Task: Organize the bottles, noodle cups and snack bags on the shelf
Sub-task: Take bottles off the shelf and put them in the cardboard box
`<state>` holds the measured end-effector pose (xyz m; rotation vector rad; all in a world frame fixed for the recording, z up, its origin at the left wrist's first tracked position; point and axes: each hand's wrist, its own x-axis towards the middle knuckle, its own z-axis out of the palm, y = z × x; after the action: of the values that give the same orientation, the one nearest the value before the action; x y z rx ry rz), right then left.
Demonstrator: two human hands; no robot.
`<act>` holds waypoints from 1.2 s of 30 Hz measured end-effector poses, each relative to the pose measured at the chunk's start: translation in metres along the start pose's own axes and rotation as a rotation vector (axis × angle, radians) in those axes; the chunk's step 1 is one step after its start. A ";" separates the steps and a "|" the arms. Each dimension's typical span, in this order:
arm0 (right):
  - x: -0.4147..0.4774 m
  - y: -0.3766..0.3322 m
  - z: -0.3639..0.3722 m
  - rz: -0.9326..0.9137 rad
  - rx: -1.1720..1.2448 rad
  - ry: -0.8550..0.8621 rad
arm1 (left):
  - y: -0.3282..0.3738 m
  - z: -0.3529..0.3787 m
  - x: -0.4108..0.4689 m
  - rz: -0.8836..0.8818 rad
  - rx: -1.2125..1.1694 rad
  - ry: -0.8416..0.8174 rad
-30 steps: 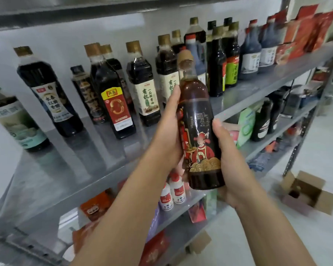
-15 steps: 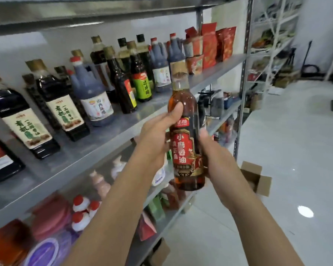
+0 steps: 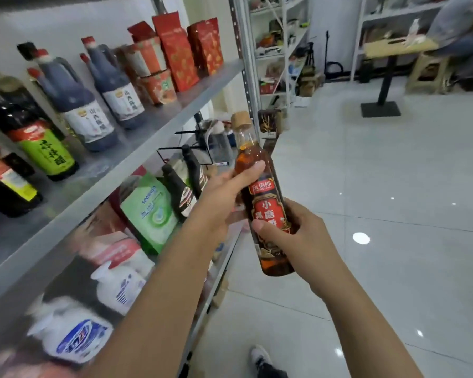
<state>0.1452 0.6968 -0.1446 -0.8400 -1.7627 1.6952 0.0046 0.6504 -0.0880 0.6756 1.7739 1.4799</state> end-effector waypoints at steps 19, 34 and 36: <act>0.281 0.009 -0.080 0.073 -0.046 0.232 | -0.026 0.058 0.312 0.039 0.096 -0.349; 0.492 0.135 -0.146 0.331 -0.164 0.102 | -0.108 0.111 0.515 -0.099 0.229 -0.538; 0.520 0.164 -0.158 0.374 -0.177 0.102 | -0.119 0.115 0.547 -0.139 0.267 -0.445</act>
<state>-0.0655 1.1948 -0.3172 -1.3828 -1.7867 1.6984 -0.2285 1.1179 -0.3195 0.9155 1.6377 0.9179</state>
